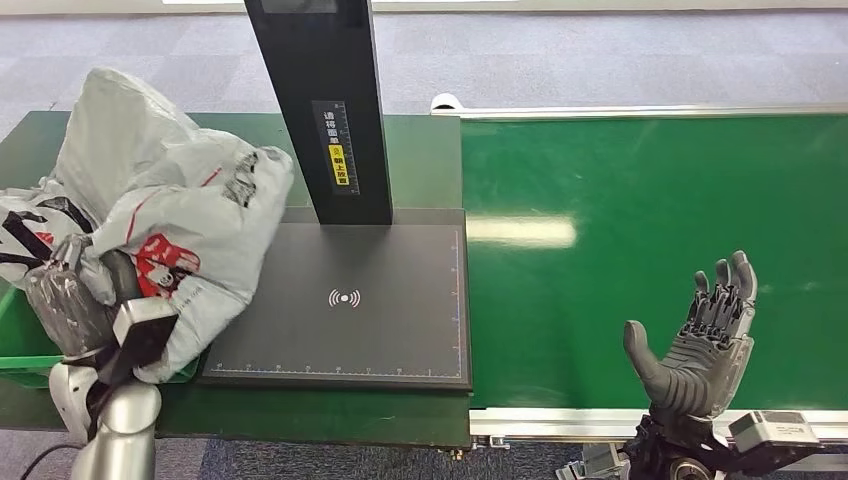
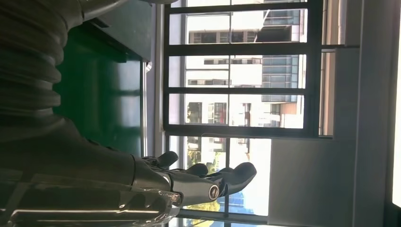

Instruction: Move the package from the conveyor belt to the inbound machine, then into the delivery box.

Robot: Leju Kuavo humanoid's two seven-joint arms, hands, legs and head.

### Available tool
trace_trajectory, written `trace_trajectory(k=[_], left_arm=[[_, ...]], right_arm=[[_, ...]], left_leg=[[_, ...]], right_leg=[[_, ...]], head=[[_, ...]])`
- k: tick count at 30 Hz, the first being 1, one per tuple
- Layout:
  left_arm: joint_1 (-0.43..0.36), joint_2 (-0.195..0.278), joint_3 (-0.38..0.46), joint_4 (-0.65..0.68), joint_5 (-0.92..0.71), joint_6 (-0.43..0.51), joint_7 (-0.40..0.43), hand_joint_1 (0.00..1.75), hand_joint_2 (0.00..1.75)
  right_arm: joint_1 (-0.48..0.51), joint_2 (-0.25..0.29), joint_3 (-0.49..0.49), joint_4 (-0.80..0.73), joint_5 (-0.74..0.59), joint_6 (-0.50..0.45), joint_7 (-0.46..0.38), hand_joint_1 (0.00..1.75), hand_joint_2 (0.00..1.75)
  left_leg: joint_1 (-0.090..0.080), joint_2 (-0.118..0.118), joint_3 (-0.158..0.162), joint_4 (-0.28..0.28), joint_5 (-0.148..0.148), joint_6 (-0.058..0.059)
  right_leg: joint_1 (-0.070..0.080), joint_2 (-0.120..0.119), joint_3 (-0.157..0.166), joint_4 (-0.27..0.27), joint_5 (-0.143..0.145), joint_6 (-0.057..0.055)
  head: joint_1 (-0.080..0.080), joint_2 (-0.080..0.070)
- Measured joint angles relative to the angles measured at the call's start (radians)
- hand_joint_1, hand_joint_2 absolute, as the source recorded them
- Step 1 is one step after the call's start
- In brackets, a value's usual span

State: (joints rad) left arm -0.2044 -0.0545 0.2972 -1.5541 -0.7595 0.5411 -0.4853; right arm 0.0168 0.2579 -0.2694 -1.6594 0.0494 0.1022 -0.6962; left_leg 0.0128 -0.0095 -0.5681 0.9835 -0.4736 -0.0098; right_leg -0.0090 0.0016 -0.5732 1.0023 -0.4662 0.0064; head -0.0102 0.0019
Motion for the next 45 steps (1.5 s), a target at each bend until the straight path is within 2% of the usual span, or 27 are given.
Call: trace_trajectory(k=[2, 5, 7, 10, 13, 17, 18, 21, 26, 37, 41, 43, 45], left_arm=[[-0.062, 0.037, 0.055, 0.097, -0.038, -0.021, 0.04, 1.75, 1.75], [-0.173, 0.091, 0.112, 0.288, -0.145, 0.028, 0.086, 1.75, 1.75], [-0.258, 0.138, 0.144, 0.458, -0.285, 0.087, 0.179, 1.75, 1.75], [-0.353, 0.204, 0.173, 0.675, -0.503, 0.139, 0.361, 1.75, 1.75], [-0.401, 0.249, 0.199, 0.816, -0.638, 0.145, 0.482, 1.75, 1.75], [-0.439, 0.288, 0.222, 0.937, -0.71, 0.151, 0.561, 1.74, 1.75], [-0.446, 0.293, 0.225, 0.956, -0.725, 0.152, 0.579, 1.67, 1.75], [-0.464, 0.304, 0.233, 1.003, -0.743, 0.155, 0.602, 1.47, 1.75], [-0.484, 0.306, 0.268, 1.047, -0.7, 0.157, 0.56, 1.47, 1.75], [-0.498, 0.309, 0.287, 1.076, -0.697, 0.159, 0.554, 1.47, 1.75], [-0.499, 0.309, 0.289, 1.08, -0.69, 0.157, 0.546, 0.0, 1.75], [-0.502, 0.307, 0.303, 1.082, -0.618, 0.134, 0.471, 0.0, 1.75], [-0.511, 0.305, 0.351, 1.084, -0.439, 0.044, 0.278, 0.0, 0.87]], right_arm=[[0.002, 0.002, -0.007, -0.004, -0.001, 0.011, 0.0, 0.0, 1.75], [0.001, 0.006, -0.02, -0.006, 0.002, 0.033, 0.0, 0.0, 1.75], [-0.001, 0.009, -0.027, -0.005, 0.006, 0.053, 0.0, 0.0, 1.75], [-0.005, 0.012, -0.038, -0.001, 0.021, 0.06, 0.0, 0.0, 1.75], [-0.011, 0.013, -0.041, 0.008, 0.04, 0.043, 0.0, 0.0, 1.75], [-0.018, 0.013, -0.042, 0.021, 0.038, 0.037, 0.0, 0.0, 1.75], [-0.019, 0.013, -0.042, 0.023, 0.037, 0.037, 0.0, 0.0, 1.75], [-0.019, 0.013, -0.043, 0.031, 0.033, 0.038, 0.0, 0.0, 1.75], [-0.019, 0.013, -0.045, 0.042, 0.032, 0.038, 0.0, 0.0, 1.75], [-0.019, 0.013, -0.046, 0.051, 0.032, 0.038, 0.0, 0.0, 1.75], [-0.019, 0.013, -0.046, 0.052, 0.032, 0.038, 0.0, 0.0, 1.75], [-0.019, 0.013, -0.046, 0.054, 0.032, 0.038, 0.0, 0.0, 1.75], [-0.02, 0.013, -0.047, 0.056, 0.032, 0.034, 0.0, 0.0, 1.75]], left_leg=[[0.001, 0.003, 0.0, 0.0, 0.0, 0.0], [0.001, 0.003, 0.0, 0.0, 0.001, -0.001], [0.001, 0.004, 0.0, 0.0, 0.001, -0.001], [0.001, 0.005, 0.0, 0.0, 0.001, -0.001], [0.001, 0.005, 0.0, 0.0, 0.001, -0.001], [0.001, 0.005, 0.0, 0.0, 0.0, -0.001], [0.001, 0.005, 0.0, 0.0, 0.0, -0.001], [0.001, 0.005, 0.001, -0.001, 0.0, -0.001], [0.001, 0.005, 0.003, -0.001, 0.0, -0.002], [0.001, 0.005, 0.004, -0.001, 0.001, -0.002], [0.001, 0.005, 0.004, -0.001, 0.001, -0.002], [0.001, 0.005, 0.005, -0.001, 0.001, -0.002], [0.001, 0.004, 0.005, -0.001, 0.001, -0.002]], right_leg=[[0.001, 0.002, -0.001, 0.0, 0.001, -0.001], [0.001, 0.003, -0.001, 0.001, 0.001, -0.002], [0.001, 0.003, -0.001, 0.001, 0.001, -0.002], [0.001, 0.004, -0.001, 0.001, 0.002, -0.002], [0.001, 0.004, -0.001, 0.001, 0.001, -0.002], [0.001, 0.004, -0.001, 0.001, 0.001, -0.002], [0.001, 0.004, -0.001, 0.001, 0.001, -0.002], [0.001, 0.004, 0.0, 0.001, 0.001, -0.002], [0.001, 0.004, 0.001, 0.002, 0.001, -0.002], [0.001, 0.004, 0.002, 0.002, 0.001, -0.002], [0.001, 0.004, 0.002, 0.002, 0.001, -0.002], [0.001, 0.004, 0.002, 0.002, 0.001, -0.002], [0.001, 0.004, 0.003, 0.002, 0.001, -0.002]], head=[[0.0, 0.0], [0.0, 0.0], [0.0, 0.0], [0.0, 0.0], [0.0, 0.0], [0.0, 0.0], [0.0, 0.0], [0.0, 0.0], [0.0, 0.0], [0.0, 0.0], [0.0, 0.0], [0.0, 0.0], [0.0, 0.0]])
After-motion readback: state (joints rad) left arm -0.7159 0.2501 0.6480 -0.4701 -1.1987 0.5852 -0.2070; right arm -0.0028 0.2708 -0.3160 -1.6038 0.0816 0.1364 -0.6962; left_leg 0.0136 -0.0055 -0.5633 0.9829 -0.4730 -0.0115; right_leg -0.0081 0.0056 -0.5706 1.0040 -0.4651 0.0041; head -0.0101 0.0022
